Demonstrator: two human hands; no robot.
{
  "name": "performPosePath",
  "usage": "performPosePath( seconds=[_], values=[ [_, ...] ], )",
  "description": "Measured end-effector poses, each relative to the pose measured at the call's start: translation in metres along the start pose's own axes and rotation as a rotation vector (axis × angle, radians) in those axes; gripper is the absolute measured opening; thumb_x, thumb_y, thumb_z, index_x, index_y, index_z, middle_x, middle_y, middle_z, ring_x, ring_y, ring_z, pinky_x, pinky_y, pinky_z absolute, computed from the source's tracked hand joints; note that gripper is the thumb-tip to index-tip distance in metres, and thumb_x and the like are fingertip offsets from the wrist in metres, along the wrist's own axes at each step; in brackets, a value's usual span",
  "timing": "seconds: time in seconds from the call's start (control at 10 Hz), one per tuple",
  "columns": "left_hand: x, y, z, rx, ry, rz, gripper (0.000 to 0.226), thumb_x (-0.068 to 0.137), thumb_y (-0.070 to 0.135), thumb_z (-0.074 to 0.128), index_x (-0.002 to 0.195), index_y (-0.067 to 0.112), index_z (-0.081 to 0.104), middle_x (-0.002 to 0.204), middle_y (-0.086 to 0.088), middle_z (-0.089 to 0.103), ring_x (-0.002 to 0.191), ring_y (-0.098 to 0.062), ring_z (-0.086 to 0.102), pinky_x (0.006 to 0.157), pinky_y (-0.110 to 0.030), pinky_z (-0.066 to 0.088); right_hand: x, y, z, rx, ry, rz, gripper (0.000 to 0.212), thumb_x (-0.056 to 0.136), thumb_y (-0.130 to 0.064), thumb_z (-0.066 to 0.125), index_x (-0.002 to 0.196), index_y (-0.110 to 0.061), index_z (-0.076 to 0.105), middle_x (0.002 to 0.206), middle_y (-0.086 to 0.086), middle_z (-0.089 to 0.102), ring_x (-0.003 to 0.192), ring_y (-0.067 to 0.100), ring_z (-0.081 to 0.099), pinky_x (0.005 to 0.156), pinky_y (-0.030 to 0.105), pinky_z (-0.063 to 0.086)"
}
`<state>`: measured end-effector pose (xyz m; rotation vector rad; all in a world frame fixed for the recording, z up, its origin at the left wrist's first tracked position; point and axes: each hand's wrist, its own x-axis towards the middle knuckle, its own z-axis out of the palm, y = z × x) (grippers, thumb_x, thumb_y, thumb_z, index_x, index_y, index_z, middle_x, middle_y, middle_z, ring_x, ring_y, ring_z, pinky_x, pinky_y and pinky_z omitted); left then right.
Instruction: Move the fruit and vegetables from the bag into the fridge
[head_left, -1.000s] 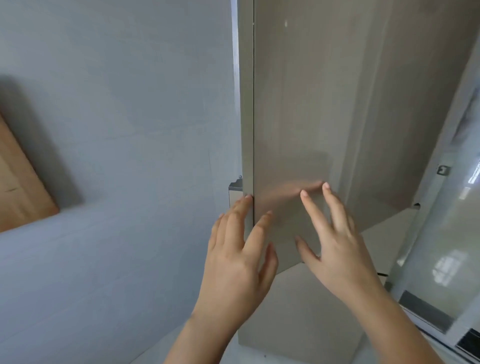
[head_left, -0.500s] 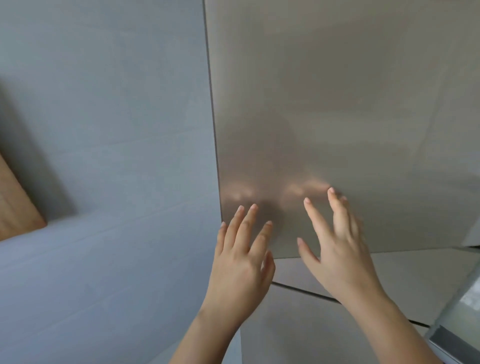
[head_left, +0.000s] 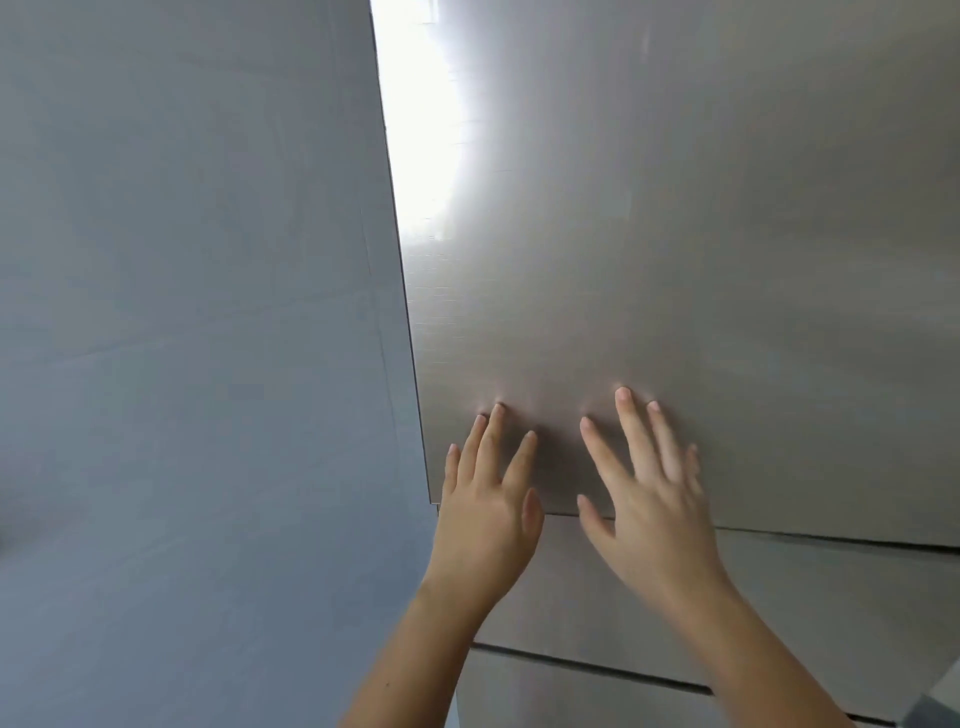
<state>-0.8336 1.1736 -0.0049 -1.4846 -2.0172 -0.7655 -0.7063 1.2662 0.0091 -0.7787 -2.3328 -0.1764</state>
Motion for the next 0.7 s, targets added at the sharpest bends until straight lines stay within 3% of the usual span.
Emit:
performPosePath(
  seconds=[0.3, 0.5, 0.7],
  values=[
    [0.011, -0.015, 0.025, -0.051, 0.029, 0.01, 0.052, 0.064, 0.001, 0.075, 0.114, 0.002, 0.06, 0.136, -0.022, 0.045, 0.126, -0.039, 0.042, 0.088, -0.06, 0.045, 0.014, -0.003, 0.017, -0.017, 0.069, 0.062, 0.071, 0.063, -0.029, 0.078, 0.128, -0.014, 0.053, 0.146, 0.017, 0.034, 0.132, 0.038, 0.025, 0.09, 0.063, 0.038],
    [0.012, -0.017, 0.019, -0.038, 0.038, -0.004, 0.045, 0.074, 0.017, 0.057, 0.118, 0.007, 0.058, 0.135, -0.017, 0.048, 0.126, -0.033, 0.043, 0.095, -0.054, 0.039, 0.014, -0.005, 0.012, 0.016, 0.114, 0.069, 0.051, 0.071, -0.032, 0.061, 0.119, -0.013, 0.06, 0.143, 0.018, 0.038, 0.13, 0.04, 0.031, 0.091, 0.062, 0.037],
    [0.003, -0.011, -0.003, -0.015, 0.082, -0.032, 0.042, 0.082, 0.026, 0.041, 0.115, 0.008, 0.058, 0.125, -0.018, 0.056, 0.122, -0.036, 0.048, 0.094, -0.056, 0.04, 0.01, -0.008, -0.002, 0.058, 0.13, 0.027, 0.044, 0.071, -0.028, 0.058, 0.111, -0.009, 0.064, 0.128, 0.017, 0.055, 0.115, 0.039, 0.052, 0.087, 0.061, 0.042]
  ],
)
